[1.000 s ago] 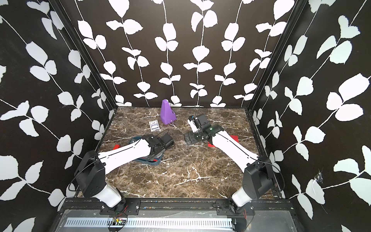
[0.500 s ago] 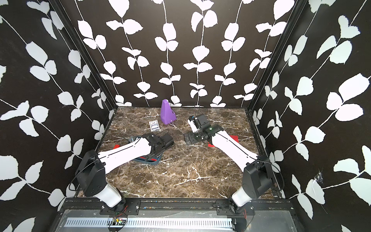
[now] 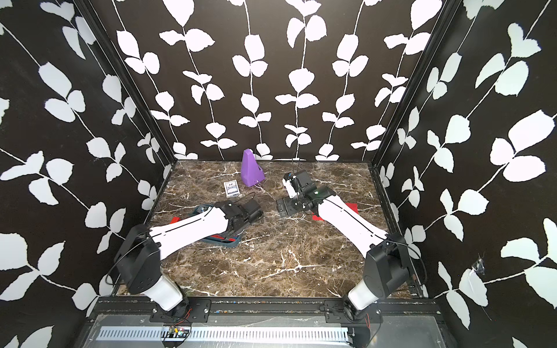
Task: Put the sealed envelopes into the storage box
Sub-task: Place the envelope in the storage box.
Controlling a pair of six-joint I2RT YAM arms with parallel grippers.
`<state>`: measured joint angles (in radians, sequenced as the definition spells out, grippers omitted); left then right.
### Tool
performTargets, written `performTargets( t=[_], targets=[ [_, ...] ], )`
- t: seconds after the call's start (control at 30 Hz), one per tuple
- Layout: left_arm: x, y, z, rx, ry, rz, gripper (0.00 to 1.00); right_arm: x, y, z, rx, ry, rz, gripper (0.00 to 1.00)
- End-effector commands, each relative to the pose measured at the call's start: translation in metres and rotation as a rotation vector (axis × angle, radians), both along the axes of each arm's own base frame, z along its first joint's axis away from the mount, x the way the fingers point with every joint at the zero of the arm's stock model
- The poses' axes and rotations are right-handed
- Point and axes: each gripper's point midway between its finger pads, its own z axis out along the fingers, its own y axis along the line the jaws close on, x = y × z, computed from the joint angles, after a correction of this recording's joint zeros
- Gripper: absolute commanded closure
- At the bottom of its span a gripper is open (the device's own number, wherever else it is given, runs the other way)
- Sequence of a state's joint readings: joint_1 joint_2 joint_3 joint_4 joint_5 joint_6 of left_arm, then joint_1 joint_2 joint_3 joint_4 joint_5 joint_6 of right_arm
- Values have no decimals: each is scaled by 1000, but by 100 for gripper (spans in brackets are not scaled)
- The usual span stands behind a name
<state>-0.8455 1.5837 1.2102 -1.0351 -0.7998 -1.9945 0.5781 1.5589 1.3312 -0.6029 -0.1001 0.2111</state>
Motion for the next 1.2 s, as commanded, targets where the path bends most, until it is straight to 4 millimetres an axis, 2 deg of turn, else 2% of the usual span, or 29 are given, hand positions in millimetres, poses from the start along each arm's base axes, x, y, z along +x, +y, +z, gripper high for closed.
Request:
performTargets(
  t=[0.0,0.1,0.23,0.3,0.37,0.43,0.6,0.73,0.83,0.87,0.93,1.07,1.17],
  targets=[
    [-4,2,21,-11,-4,-100,55,16,0,19,0,-56,-39,1],
    [-12,-1,24,-46,21,-181,53,20,2,23,11,-59,-41,1],
    [-11,11,31,-15,19,-267,53,21,9,30,43,-59,-33,1],
    [-5,16,24,-16,86,-355,53,22,14,19,47,-21,-20,1],
    [5,12,11,-74,141,-468,52,20,16,15,43,-1,-18,1],
    [6,4,3,-104,169,-580,53,19,16,13,29,5,-16,1],
    [-10,-5,0,-36,209,-834,53,17,12,16,4,4,-21,1],
    [-26,6,6,90,356,-972,55,18,12,17,-3,10,-18,1],
    [-32,5,13,166,437,-1125,51,18,16,15,8,23,-16,1],
    [-35,2,11,175,481,-1183,47,18,17,13,14,29,-15,1],
    [-39,2,2,176,581,-1233,46,18,19,12,19,33,-15,1],
    [-35,-29,-14,85,541,-1369,44,18,19,12,20,35,-13,1],
    [-33,-41,-20,59,542,-1428,43,17,18,10,9,45,-11,1]
  ],
)
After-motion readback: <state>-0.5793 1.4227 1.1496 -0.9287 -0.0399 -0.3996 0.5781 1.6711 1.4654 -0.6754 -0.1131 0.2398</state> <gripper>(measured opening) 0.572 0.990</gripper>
